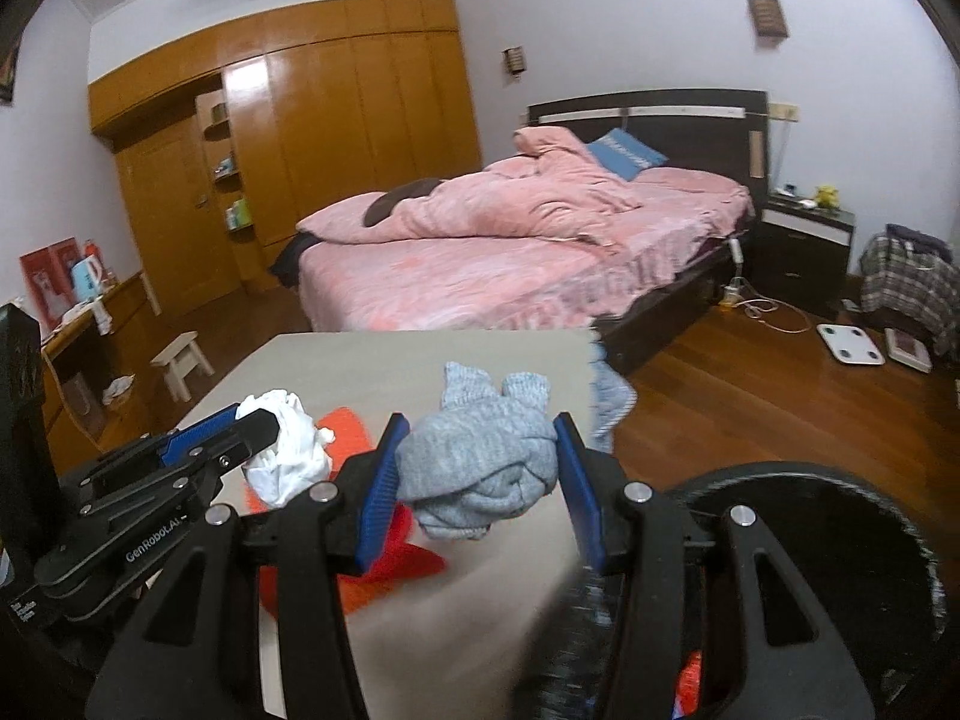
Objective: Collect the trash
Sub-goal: 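Carry the white cloth and grey glove over the bin and open both tools, then move both tools back to the items on the table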
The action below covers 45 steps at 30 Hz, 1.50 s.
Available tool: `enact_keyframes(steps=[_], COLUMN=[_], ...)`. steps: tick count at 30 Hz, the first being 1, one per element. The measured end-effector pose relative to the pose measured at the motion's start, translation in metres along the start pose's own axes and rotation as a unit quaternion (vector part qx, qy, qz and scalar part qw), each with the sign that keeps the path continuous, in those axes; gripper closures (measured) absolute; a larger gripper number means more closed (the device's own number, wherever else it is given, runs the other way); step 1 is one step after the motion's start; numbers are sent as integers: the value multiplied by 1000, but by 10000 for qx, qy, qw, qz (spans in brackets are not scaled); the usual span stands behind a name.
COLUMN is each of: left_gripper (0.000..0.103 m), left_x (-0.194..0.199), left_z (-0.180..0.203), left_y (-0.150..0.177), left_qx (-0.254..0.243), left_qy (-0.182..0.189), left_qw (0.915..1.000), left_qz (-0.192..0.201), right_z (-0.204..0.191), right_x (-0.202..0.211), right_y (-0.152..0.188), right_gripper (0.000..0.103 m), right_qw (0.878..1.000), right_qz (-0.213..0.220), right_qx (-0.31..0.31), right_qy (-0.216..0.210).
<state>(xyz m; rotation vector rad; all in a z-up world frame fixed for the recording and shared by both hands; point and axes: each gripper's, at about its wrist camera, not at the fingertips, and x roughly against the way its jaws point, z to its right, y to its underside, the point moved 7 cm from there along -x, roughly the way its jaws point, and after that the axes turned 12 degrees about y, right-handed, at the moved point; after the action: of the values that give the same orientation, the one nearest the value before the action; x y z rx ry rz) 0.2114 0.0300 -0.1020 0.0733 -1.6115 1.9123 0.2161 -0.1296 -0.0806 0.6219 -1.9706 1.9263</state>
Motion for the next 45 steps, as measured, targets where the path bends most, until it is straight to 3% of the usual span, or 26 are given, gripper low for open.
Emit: enact_keyframes(steps=[16,28,31,36,38,41,45], left_gripper=[77,74,65,44,34,18,9], left_x=[-57,-88,-92,-91,-88,-79,-64], left_z=[123,181,186,182,176,163,138], left_y=[20,44,50,52,49,44,34], left_qx=[-357,-610,-641,-546,-557,-543,-509], left_qy=[1148,1615,1687,1775,1708,1518,1162], left_qw=[9920,9820,9799,9786,9802,9844,9907], left_qz=[-388,-768,-852,-881,-833,-706,-488], right_z=[134,199,205,209,211,209,198], right_x=[35,51,49,53,55,56,54], right_y=[44,77,83,83,82,78,76], right_gripper=[55,54,50,28,12,6,5], right_qw=[9922,9807,9789,9761,9749,9747,9763], right_qz=[-187,-323,-384,-290,-256,-193,-172], right_qx=[-441,-786,-811,-846,-856,-931,-976], right_qy=[1150,1763,1835,1979,2038,2024,1922])
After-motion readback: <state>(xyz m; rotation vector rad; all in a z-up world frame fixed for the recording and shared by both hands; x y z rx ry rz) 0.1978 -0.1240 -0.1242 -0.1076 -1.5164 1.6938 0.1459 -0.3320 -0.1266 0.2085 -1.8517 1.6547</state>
